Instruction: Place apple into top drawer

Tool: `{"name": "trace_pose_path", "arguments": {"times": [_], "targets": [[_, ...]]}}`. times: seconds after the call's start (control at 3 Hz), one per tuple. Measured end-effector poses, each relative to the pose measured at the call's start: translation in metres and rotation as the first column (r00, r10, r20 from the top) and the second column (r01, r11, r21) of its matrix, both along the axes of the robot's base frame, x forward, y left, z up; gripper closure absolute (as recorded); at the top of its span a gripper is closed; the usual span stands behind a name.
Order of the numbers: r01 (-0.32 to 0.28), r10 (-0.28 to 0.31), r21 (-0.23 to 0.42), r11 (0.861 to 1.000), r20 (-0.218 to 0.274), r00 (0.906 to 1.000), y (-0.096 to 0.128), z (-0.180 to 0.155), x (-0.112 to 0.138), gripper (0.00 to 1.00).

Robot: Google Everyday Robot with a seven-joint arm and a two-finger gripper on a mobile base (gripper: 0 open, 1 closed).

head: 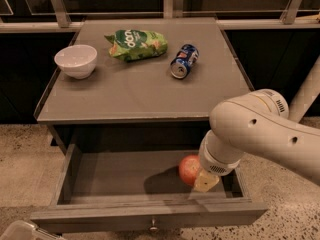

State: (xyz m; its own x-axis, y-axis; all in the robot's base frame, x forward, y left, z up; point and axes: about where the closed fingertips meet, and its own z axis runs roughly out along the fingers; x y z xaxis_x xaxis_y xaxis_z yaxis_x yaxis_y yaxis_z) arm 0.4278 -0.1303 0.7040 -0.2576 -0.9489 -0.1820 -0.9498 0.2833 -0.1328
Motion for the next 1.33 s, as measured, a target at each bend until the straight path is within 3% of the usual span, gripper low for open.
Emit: {"name": "trace_pose_path", "arguments": {"times": [0.33, 1.0, 1.33], "targets": [[0.0, 0.0, 0.0, 1.0, 0.0, 1.0, 0.0, 0.0, 0.0, 1.0], [0.056, -0.049, 0.102, 0.993, -0.072, 0.9962, -0.015, -0.042, -0.007, 1.0], [0.056, -0.049, 0.102, 0.993, -0.072, 0.9962, -0.015, -0.042, -0.007, 1.0]]}}
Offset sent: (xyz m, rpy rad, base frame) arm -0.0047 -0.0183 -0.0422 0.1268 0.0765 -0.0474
